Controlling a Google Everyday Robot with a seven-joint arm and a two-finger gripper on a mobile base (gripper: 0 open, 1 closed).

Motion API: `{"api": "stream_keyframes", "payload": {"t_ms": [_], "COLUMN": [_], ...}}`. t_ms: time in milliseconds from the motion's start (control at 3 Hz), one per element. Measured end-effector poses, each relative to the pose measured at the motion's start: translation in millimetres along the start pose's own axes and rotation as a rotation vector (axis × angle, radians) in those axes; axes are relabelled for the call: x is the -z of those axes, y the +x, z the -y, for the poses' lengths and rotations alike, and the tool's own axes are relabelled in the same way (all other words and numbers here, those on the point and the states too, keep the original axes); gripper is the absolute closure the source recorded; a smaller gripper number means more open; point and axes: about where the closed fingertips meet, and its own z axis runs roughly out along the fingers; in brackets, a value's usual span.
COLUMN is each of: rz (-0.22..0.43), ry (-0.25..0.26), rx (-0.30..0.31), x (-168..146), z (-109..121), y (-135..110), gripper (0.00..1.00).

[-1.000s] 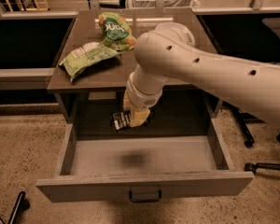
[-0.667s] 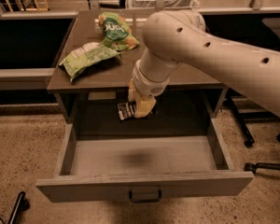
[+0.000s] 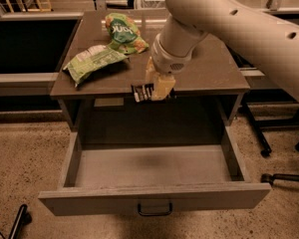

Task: Pick rxbar chocolate from top drawer and place on counter

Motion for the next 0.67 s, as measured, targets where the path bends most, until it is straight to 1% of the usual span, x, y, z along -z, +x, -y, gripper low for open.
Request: {"api": "stream_keyframes", "payload": {"t_ms": [333, 667], "rz": [-0.021, -0.05], "ry": [0.02, 0.04], "rx": [-0.054, -0.123], "x": [12, 9], "z": [26, 46], "y": [16, 32], "gripper": [1.0, 0.85]}}
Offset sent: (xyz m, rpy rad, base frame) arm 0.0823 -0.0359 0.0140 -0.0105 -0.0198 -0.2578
